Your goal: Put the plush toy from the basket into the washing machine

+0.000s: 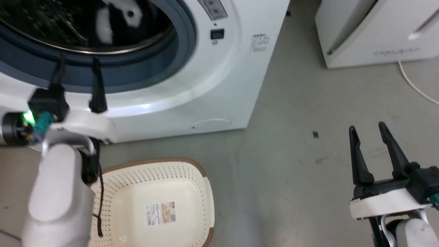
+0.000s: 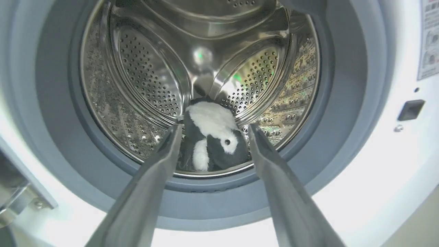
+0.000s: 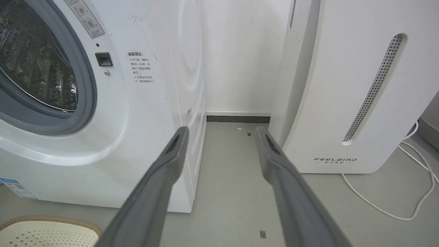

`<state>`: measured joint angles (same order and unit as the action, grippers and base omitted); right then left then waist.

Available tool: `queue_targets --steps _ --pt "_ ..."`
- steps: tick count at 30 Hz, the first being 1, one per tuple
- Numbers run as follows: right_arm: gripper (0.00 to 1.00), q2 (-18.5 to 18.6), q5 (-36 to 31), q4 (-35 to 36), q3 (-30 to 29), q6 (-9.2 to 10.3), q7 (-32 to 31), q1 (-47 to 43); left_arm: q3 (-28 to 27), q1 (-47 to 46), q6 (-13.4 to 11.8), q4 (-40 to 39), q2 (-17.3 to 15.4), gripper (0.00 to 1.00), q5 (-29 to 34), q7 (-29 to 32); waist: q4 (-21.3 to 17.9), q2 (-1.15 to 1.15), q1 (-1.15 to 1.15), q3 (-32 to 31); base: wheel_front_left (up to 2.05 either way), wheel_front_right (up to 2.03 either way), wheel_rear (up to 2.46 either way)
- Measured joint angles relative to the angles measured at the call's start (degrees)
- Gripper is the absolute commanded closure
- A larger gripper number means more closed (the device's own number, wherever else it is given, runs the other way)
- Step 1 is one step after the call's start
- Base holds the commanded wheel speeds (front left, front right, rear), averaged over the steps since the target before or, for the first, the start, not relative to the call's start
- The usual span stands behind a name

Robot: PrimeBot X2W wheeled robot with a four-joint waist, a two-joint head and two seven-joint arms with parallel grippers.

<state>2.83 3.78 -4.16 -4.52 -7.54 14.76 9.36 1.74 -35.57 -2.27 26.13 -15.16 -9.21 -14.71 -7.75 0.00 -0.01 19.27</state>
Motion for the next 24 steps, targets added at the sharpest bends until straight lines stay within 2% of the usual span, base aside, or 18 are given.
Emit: queue_targets --steps 7,13,24 --pt "0.0 0.0 -0.4 0.2 -0.5 0.0 0.0 -2.3 -0.7 9.2 0.0 -6.3 3.9 0.0 3.1 0.0 2.4 0.0 0.0 -4.6 0.0 0.0 0.0" --pt "0.0 0.0 -1.0 0.3 -1.6 0.0 0.0 -4.7 -1.1 15.7 1.2 -10.1 6.6 0.0 4.8 0.0 4.4 0.0 0.0 -8.0 0.0 0.0 0.0" --pt "0.0 0.0 -1.1 2.1 -1.9 0.0 0.0 -8.6 -2.0 26.3 2.0 -13.9 9.6 0.0 6.1 0.0 7.8 0.0 0.0 -13.3 0.0 0.0 0.0"
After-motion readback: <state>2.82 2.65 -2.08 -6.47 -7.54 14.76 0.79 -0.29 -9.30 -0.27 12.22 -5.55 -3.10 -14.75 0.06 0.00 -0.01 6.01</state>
